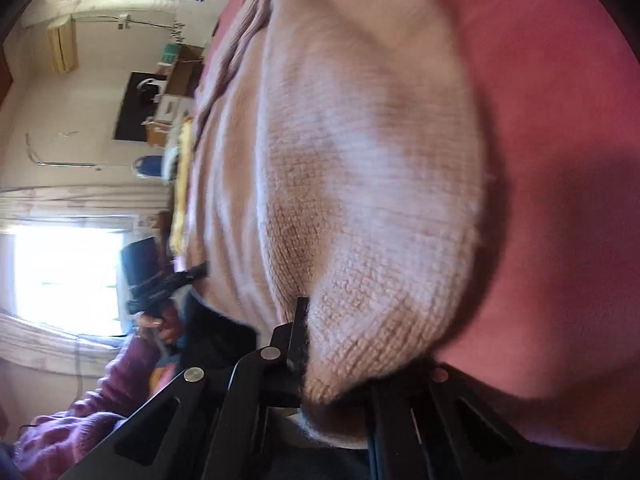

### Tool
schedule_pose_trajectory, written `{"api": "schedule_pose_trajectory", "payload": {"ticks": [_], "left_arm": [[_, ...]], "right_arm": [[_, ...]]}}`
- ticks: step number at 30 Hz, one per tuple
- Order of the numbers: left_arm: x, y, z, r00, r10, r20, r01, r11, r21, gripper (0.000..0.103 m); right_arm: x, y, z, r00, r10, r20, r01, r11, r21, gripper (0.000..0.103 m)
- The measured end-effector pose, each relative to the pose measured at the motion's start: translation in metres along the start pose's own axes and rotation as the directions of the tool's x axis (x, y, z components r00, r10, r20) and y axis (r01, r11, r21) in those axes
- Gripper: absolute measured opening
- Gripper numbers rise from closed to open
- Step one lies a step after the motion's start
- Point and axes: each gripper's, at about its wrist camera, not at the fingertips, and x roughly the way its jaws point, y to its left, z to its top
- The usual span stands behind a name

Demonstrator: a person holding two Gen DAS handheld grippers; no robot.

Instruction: Fold clothes

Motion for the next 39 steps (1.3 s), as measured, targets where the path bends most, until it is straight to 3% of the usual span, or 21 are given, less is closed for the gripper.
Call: {"api": "schedule_pose_trajectory", "payload": {"ticks": [2,4,8,12,19,23,28,31,34,37,39], "left_arm": [[-0.005,-0.003,0.004,0.996,-0.083,0.040,0.083,0.996,-0.019,0.010],[-0.021,-0.006,0.004,0.980,-0.168,0.106,0.170,0.985,-0.010,0.010],[-0.050,-0.006,0.002,0.937,-0.268,0.223,0.277,0.961,-0.009,0.010],[-0.075,-0.003,-0.003,0.904,-0.317,0.287,0.326,0.945,0.015,0.010],[-0.080,-0.023,-0.024,0.878,-0.355,0.322,0.365,0.931,0.031,0.009],[-0.090,-0.027,-0.039,0.855,-0.381,0.352,0.408,0.913,-0.002,0.007],[-0.091,-0.023,-0.079,0.833,-0.415,0.367,0.474,0.876,-0.085,0.007],[-0.069,-0.011,-0.100,0.842,-0.422,0.335,0.499,0.845,-0.190,0.007],[-0.046,0.003,-0.106,0.844,-0.447,0.296,0.526,0.796,-0.300,0.007],[-0.046,0.007,-0.088,0.823,-0.493,0.283,0.565,0.762,-0.315,0.007],[-0.053,0.012,-0.053,0.801,-0.516,0.302,0.595,0.743,-0.307,0.007]], "right_arm": [[-0.001,0.012,0.001,0.994,0.105,0.041,-0.104,0.994,-0.028,0.005],[-0.009,0.022,0.000,0.980,0.185,0.079,-0.179,0.981,-0.075,0.005],[-0.040,0.041,-0.002,0.914,0.360,0.187,-0.325,0.926,-0.194,0.005],[-0.071,0.061,-0.005,0.856,0.452,0.251,-0.369,0.874,-0.317,0.005],[-0.099,0.086,-0.027,0.815,0.526,0.244,-0.392,0.809,-0.438,0.005],[-0.107,0.096,-0.050,0.791,0.560,0.246,-0.416,0.787,-0.454,0.005],[-0.123,0.079,-0.099,0.782,0.575,0.241,-0.459,0.792,-0.403,0.005],[-0.115,0.052,-0.114,0.810,0.519,0.271,-0.450,0.848,-0.278,0.005],[-0.097,0.018,-0.108,0.860,0.434,0.268,-0.430,0.900,-0.076,0.005],[-0.080,0.005,-0.082,0.902,0.376,0.211,-0.395,0.917,0.054,0.006],[-0.074,0.017,-0.052,0.902,0.397,0.171,-0.414,0.907,0.077,0.006]]}}
